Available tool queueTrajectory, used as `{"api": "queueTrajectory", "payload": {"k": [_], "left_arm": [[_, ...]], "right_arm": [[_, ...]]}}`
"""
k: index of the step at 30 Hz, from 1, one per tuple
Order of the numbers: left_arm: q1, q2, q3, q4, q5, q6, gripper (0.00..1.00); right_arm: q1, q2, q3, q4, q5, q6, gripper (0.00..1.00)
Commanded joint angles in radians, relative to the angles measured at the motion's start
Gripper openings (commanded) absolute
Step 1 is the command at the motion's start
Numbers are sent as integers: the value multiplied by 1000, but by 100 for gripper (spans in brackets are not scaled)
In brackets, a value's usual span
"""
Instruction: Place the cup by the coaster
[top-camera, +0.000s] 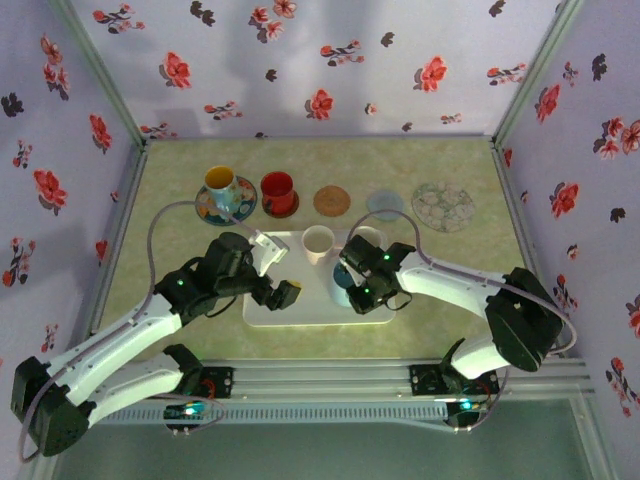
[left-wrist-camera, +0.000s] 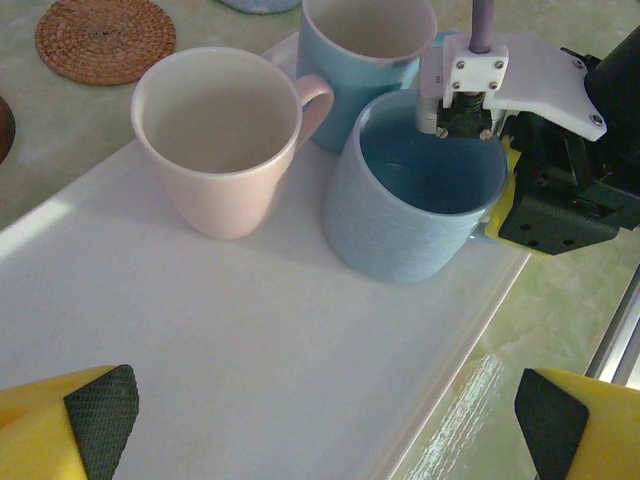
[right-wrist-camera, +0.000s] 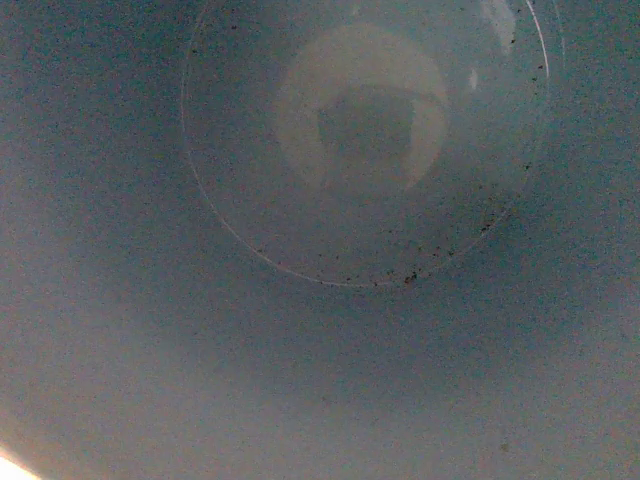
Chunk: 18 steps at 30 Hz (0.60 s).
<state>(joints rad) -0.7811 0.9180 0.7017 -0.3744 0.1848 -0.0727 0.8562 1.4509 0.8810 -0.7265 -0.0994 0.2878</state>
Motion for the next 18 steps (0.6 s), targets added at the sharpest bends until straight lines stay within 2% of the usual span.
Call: {"api": "queueTrajectory", "payload": {"k": [1,4,18], "left_arm": [[-6,-12,18,6,18,-15,100],[-6,-20,15,6,18,-16,100],[-6,-64,10,27,19,-37,100]], "right_arm": [[14,-38,22,-21,6,-18,9],[20,-50,26,-31,-5,-25,0],[31,-221,42,-60,-77,-54,0]]}}
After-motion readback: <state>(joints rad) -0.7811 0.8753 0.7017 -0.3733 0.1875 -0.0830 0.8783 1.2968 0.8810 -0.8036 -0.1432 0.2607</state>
